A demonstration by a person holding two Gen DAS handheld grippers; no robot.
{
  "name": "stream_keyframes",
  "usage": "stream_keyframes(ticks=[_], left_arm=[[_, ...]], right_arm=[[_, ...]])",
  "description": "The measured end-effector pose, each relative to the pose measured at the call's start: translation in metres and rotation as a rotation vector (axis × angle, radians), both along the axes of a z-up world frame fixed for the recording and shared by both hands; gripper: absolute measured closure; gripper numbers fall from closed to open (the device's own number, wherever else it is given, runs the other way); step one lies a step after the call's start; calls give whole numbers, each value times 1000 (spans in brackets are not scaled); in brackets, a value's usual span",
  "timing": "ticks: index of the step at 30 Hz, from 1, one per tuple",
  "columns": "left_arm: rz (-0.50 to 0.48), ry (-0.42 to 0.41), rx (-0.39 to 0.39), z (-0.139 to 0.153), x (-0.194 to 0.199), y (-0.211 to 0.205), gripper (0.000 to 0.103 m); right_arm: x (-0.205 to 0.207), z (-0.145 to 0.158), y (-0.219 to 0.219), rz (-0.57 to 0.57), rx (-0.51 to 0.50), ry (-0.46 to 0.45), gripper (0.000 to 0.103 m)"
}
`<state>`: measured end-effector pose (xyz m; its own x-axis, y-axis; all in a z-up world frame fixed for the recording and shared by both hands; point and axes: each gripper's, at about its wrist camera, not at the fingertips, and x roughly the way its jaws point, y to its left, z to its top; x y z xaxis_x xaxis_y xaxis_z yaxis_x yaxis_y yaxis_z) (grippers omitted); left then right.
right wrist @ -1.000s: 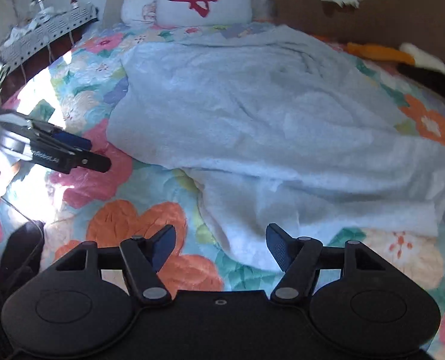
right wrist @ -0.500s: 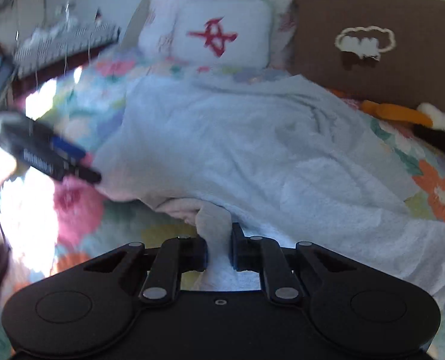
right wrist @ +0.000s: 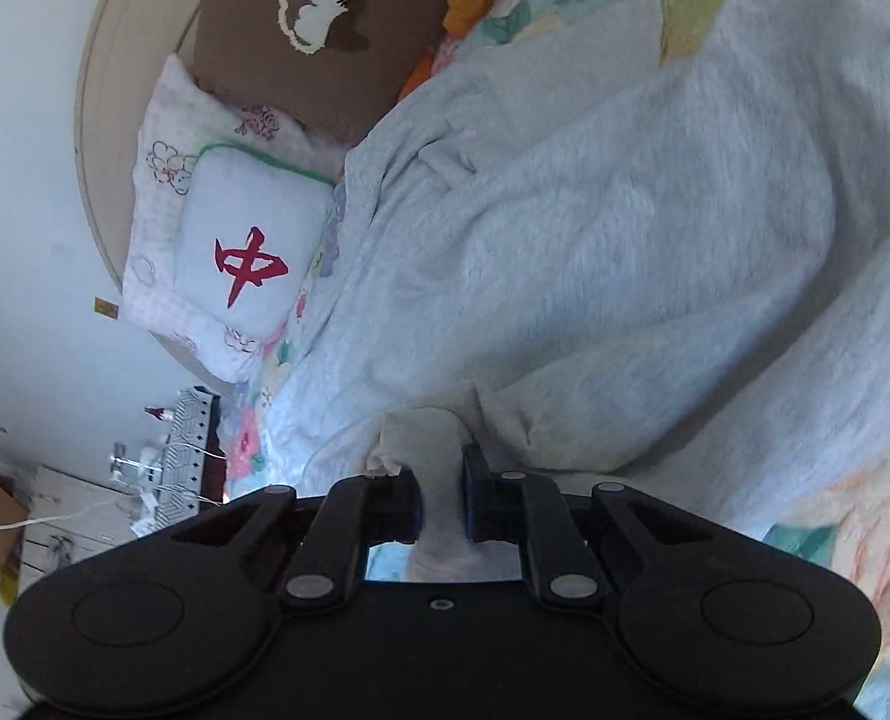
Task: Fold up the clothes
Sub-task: 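Grasp the sweatshirt hem with the right gripper while the left gripper grasps it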
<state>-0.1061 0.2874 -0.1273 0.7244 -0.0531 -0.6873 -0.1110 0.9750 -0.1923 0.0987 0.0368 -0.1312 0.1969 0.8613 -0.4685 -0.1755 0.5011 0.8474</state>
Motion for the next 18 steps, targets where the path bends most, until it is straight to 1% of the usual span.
stream_keyframes(ticks=[1,2,5,7,10,11,13,15,18], left_arm=[[-26,-16,-1,-1,4,-7,34],[-49,-31,15,-1,7,-15,34],[-101,-69,134,0,21,-41,35],[-119,-91,183,-1,29,-53,34],[-106,-96,244,-3,46,-63,35],[-94,-97,252,-4,49,-62,39],[-61,-89,233,-2,52,-55,94],[-20,-102,187,8,46,-45,95],[9,-169,203,30,24,-40,96]], right_arm=[[-1,-1,0,3,5,6,88],[-3,-1,1,6,8,10,88],[-9,-1,-4,28,18,28,88],[-16,0,-6,66,32,38,88],[-21,9,-7,129,34,2,88],[-22,12,-7,149,39,-10,88],[-22,18,-7,184,40,-40,88],[-23,24,-4,216,11,-88,88],[-25,32,-2,257,-22,-147,89]])
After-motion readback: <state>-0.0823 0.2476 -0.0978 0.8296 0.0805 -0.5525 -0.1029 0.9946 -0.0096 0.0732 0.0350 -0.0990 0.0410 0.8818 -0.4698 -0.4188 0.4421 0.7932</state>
